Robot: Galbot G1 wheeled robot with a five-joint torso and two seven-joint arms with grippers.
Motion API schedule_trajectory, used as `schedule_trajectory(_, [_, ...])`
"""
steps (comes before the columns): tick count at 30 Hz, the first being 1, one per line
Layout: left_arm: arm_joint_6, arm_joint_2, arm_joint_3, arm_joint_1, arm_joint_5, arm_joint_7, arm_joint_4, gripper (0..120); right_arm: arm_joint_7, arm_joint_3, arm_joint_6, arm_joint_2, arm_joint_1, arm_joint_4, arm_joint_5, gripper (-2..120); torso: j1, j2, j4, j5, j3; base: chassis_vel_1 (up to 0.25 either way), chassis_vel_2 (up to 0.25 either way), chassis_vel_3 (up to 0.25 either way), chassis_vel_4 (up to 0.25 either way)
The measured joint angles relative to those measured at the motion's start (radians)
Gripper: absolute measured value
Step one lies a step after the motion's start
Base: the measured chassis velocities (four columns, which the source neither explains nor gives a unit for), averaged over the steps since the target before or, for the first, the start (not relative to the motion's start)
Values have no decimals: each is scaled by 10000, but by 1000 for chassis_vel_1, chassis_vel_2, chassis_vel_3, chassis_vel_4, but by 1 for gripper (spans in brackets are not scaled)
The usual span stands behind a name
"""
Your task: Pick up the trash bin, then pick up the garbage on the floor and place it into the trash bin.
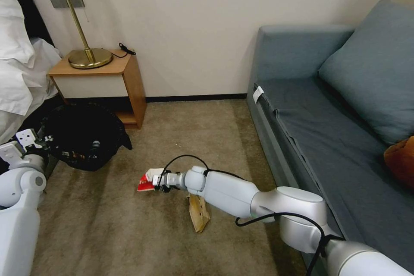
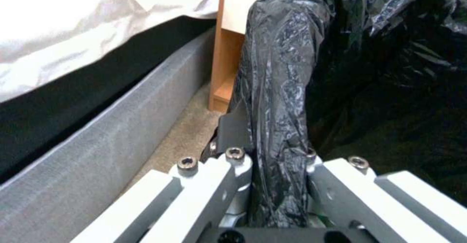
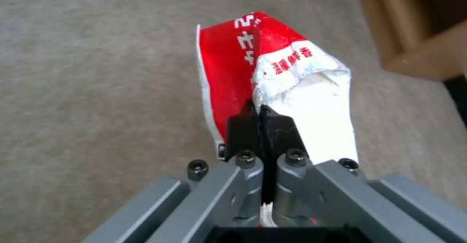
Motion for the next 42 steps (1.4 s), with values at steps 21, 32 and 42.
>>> schedule_trajectory(21, [-99,121,171,-71,63,132,232,3,802,3567,-1010,-600,870,699,1999,0,0,1,-2,1,0,0,0,0,0])
schedule_trajectory(32, [7,-294,672,-415,645,198,290,3,1095,4174,-1589,-78,1690,2605,3821,0,0,1,1,0,0,0,0,0,0])
schedule_trajectory(42, [411,-618,1022,-755,748,175,-11,3,1400,3596,-1445,12,1943,2803,5746,0,1,1,-8,0,1,0,0,0,0])
